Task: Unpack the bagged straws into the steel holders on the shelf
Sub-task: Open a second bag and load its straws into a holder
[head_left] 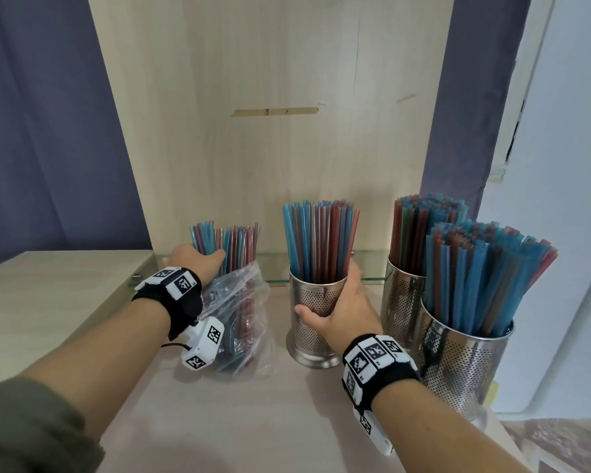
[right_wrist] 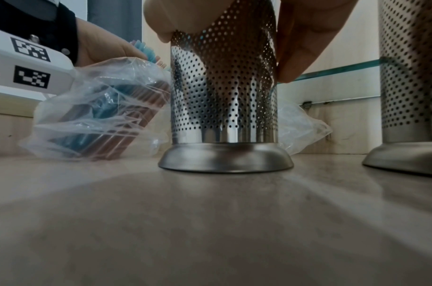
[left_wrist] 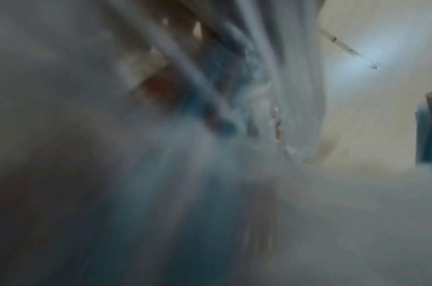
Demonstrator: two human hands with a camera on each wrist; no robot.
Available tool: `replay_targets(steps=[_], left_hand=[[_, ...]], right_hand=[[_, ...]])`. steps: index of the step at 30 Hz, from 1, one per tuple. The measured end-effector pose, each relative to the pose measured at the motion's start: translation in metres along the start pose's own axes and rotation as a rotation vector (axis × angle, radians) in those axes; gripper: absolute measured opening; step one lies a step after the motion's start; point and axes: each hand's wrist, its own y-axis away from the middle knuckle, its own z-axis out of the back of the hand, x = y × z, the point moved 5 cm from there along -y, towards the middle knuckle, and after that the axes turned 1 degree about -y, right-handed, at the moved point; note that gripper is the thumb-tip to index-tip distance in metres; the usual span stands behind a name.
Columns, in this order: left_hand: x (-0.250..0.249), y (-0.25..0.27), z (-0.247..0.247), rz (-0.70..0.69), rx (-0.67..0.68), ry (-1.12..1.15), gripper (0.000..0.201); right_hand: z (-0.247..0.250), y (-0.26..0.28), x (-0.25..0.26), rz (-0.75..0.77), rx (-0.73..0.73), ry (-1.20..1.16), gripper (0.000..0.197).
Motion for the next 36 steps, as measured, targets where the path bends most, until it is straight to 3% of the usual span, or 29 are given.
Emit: replay_targets(steps=[12, 19, 25, 31, 36], left_hand=[[-0.030, 0.001, 0.034, -0.031, -0.102, 0.345, 0.021], [-0.048, -0.007, 0.060, -0.151, -0.186, 0.633, 0.019], [-0.070, -0.003, 0.095, -0.298, -0.343, 0.758, 0.017], [-0.087, 0.014, 0.129, -0.292, -0.535, 1.013, 0.015], [-0.121, 0.033, 0.140, -0.341, -0.410, 1.199, 0.021]], right_hand=[[0.000, 0.000, -0.002, 0.022, 0.000, -0.031, 0.116], [-0.001, -0.001, -0.003, 0.024, -0.002, -0.061, 0.117], [-0.002, -0.002, -0.004, 0.016, 0.009, -0.055, 0.117], [-0.001, -0.001, -0.003, 0.024, 0.014, -0.055, 0.116], [0.000, -0.001, -0.003, 0.021, 0.011, -0.053, 0.116]])
